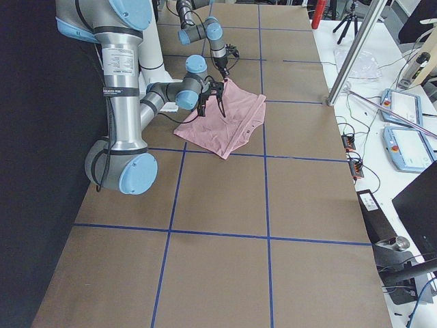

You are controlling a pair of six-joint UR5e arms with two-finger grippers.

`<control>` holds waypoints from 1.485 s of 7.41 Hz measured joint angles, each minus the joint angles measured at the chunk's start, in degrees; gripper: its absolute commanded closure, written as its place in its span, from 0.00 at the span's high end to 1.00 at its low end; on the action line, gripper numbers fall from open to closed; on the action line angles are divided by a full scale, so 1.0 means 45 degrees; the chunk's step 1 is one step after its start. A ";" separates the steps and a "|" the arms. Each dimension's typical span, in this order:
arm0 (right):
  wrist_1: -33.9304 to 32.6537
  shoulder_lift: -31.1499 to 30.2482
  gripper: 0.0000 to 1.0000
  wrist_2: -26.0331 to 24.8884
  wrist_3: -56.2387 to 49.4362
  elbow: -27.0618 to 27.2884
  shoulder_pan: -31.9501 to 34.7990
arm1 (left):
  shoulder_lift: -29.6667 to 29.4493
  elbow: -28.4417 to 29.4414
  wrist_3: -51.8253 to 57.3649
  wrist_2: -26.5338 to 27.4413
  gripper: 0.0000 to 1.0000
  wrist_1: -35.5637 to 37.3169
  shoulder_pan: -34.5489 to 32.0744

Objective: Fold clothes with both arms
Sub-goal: 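Push the shirt's far side with the left gripper to straighten it, then move the left gripper down to the shirt's edge nearest the robot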

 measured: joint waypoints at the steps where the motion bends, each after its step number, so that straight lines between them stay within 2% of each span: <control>1: 0.0004 0.0002 1.00 0.0000 0.0000 0.0000 0.0007 | -0.0017 0.0350 0.0555 0.0010 0.00 -0.0274 -0.0576; 3: -0.0007 -0.0018 1.00 -0.0013 0.0000 -0.0012 0.0044 | -0.0232 0.1989 0.1770 0.0029 0.00 -0.2107 -0.1779; 6: -0.0010 -0.0036 1.00 -0.0062 0.0009 -0.0213 0.0212 | -0.1872 0.5332 0.4064 0.0334 0.00 -0.4886 -0.3287; 9: 0.0005 0.0018 1.00 -0.0257 0.0013 -0.0412 0.0251 | -0.3711 0.8728 0.5101 0.1002 0.00 -0.7757 -0.3792; 11: 0.0005 0.0037 1.00 -0.0293 0.0019 -0.0434 0.0254 | -0.4157 0.9949 0.5277 0.1468 0.00 -0.8808 -0.3822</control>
